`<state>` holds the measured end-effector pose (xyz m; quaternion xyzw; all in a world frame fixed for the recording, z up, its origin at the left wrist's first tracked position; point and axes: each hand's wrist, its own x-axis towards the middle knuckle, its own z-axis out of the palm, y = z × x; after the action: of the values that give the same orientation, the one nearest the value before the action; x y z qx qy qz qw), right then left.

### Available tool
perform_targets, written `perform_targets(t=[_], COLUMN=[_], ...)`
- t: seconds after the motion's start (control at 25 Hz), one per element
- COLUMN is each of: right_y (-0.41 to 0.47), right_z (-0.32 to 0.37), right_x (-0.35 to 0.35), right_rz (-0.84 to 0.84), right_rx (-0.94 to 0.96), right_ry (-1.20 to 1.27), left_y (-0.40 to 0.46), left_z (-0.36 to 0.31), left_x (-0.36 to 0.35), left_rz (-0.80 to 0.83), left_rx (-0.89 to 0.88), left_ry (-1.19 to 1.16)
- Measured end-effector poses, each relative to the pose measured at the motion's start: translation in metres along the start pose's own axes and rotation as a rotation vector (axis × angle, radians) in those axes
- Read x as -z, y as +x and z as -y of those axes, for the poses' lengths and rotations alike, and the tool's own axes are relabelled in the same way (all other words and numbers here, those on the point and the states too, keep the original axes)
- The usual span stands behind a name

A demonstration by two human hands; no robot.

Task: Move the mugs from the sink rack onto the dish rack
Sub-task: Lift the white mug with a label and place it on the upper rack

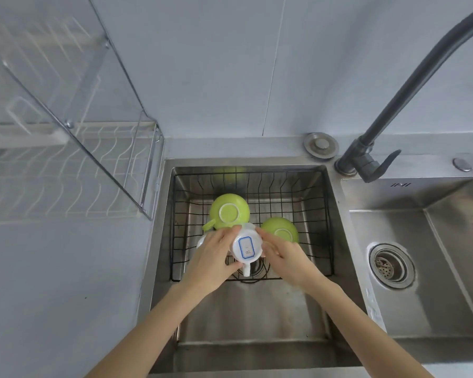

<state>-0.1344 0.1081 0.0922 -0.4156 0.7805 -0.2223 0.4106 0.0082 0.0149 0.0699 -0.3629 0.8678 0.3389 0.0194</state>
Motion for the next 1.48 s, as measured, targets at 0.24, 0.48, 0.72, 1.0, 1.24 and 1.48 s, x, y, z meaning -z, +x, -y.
perform_targets(t=[0.24, 0.48, 0.72, 1.0, 1.24, 1.48], right_y=[-0.056, -0.101, -0.119, -0.13, -0.129, -0.119], right_z=[0.027, 0.04, 0.048, 0.098, 0.165, 0.238], right_x=[0.015, 0.022, 0.035, 0.032, 0.003, -0.023], right_rz=[-0.099, -0.236, -0.208, -0.198, -0.219, -0.286], right_rx=[0.23, 0.416, 0.561, 0.613, 0.639, 0.718], right_ry=[-0.068, -0.164, -0.2, -0.204, -0.136, -0.288], left_y=[-0.042, -0.084, -0.114, -0.137, -0.162, -0.172], left_z=[-0.032, -0.058, -0.068, -0.051, -0.011, 0.039], left_x=[0.03, 0.044, 0.055, 0.101, 0.167, 0.229], left_rz=[-0.157, -0.279, -0.271, -0.281, -0.286, -0.29], left_rx=[-0.178, -0.258, -0.244, -0.304, -0.377, -0.471], left_ry=[-0.189, -0.271, -0.252, -0.292, -0.33, -0.325])
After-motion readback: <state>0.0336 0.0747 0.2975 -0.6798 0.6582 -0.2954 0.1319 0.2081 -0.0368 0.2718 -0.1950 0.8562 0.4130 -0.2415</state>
